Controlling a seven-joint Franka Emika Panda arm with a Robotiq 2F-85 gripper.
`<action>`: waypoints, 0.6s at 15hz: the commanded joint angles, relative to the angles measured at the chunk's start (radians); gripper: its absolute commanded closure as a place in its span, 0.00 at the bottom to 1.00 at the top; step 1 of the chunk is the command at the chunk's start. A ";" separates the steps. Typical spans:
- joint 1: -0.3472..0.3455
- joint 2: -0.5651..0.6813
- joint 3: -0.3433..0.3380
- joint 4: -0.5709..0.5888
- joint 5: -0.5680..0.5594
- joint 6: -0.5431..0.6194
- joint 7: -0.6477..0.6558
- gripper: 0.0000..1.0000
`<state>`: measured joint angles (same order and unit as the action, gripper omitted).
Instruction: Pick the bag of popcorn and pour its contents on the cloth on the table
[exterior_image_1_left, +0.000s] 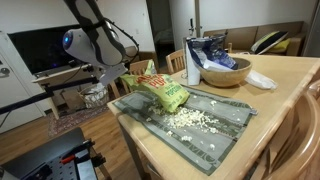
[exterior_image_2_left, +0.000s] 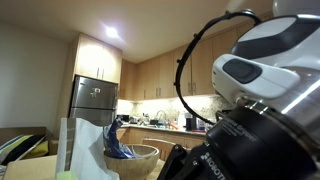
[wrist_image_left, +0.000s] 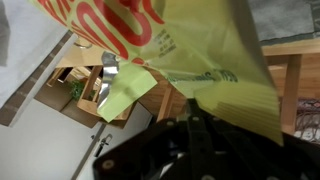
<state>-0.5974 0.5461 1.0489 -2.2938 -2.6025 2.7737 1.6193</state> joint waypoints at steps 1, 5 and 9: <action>-0.197 0.195 0.140 -0.020 0.000 -0.114 -0.038 1.00; -0.358 0.343 0.235 -0.070 0.000 -0.260 -0.030 1.00; -0.366 0.341 0.226 -0.068 0.000 -0.276 0.007 1.00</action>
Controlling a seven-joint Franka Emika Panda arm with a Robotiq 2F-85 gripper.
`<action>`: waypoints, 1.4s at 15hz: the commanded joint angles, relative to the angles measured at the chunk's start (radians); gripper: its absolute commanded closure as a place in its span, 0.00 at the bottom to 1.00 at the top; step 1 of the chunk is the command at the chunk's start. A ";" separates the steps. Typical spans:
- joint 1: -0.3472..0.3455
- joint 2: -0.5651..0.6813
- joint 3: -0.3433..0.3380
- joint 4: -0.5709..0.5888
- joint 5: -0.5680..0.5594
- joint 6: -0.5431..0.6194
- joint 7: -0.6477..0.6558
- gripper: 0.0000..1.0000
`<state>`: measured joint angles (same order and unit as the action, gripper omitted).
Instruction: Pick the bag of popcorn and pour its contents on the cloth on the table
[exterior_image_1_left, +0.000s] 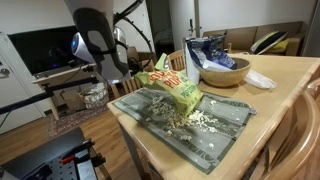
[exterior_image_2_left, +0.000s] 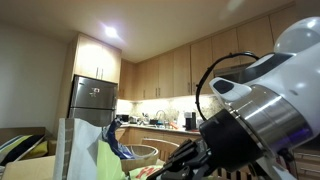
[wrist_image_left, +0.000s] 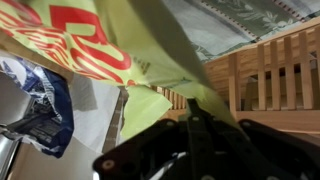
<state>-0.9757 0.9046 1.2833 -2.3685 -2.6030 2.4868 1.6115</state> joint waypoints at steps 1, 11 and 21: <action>0.001 0.000 -0.006 0.003 0.000 0.008 0.012 0.99; 0.000 0.082 0.030 0.044 0.000 0.112 0.059 1.00; -0.020 0.151 0.208 0.033 0.001 -0.153 0.144 1.00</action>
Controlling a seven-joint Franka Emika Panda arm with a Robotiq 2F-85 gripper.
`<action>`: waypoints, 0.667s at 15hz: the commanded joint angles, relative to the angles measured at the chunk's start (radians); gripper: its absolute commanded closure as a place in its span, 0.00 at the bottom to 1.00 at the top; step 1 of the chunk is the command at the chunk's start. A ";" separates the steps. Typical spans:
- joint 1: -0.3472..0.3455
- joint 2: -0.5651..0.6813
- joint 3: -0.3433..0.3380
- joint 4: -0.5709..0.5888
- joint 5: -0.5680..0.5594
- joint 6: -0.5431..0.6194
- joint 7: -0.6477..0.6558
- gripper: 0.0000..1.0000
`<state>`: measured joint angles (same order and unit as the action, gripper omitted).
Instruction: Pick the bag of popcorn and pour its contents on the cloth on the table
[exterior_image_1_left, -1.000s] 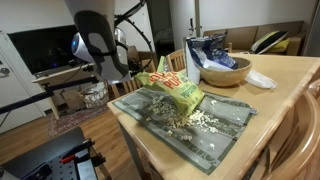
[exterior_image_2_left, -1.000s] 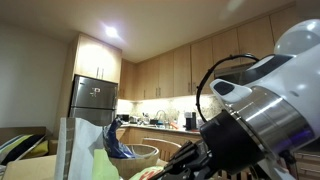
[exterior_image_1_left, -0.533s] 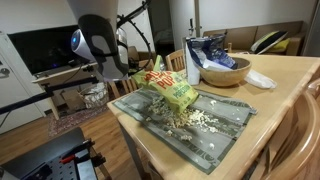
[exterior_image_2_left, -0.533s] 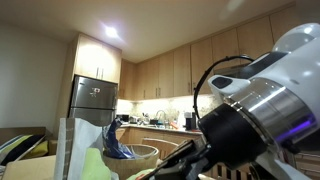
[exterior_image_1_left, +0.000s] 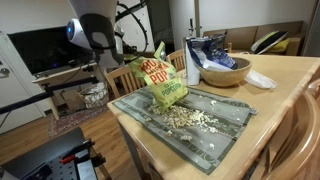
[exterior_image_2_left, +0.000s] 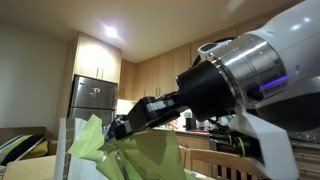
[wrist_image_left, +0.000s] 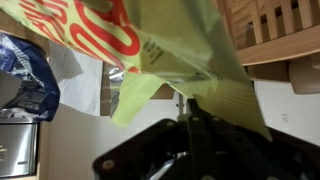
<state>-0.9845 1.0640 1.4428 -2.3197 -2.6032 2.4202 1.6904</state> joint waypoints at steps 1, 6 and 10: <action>-0.018 -0.011 0.064 -0.021 0.002 -0.122 0.091 1.00; -0.065 -0.138 0.106 -0.052 0.000 -0.227 0.298 1.00; -0.024 -0.066 0.071 -0.011 0.005 -0.187 0.218 0.99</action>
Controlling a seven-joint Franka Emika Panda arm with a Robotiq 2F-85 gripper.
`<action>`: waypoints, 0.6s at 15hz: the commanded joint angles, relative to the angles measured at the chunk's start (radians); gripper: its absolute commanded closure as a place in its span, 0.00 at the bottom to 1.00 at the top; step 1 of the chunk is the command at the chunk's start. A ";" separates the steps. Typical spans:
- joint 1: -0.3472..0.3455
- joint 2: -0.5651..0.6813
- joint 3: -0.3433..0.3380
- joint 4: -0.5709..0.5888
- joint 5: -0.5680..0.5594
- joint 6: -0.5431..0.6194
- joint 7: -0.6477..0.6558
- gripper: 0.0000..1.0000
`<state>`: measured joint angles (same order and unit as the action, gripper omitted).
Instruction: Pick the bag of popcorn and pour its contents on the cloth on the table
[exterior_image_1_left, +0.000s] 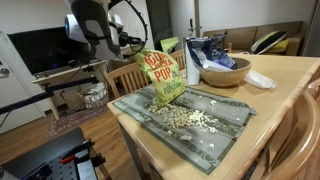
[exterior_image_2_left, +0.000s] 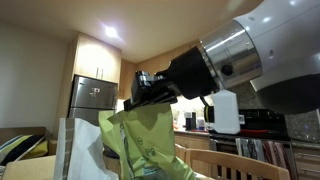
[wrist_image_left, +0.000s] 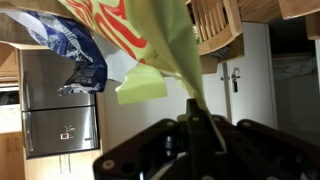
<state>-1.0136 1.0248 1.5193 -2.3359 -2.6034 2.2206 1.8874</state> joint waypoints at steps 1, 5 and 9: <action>0.006 -0.026 -0.007 0.005 0.005 0.013 0.021 0.99; 0.007 -0.026 0.000 0.009 0.006 0.018 0.017 1.00; -0.024 -0.063 0.074 0.020 0.000 -0.052 0.027 1.00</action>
<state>-1.0151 1.0262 1.5351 -2.3236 -2.6035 2.2178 1.8874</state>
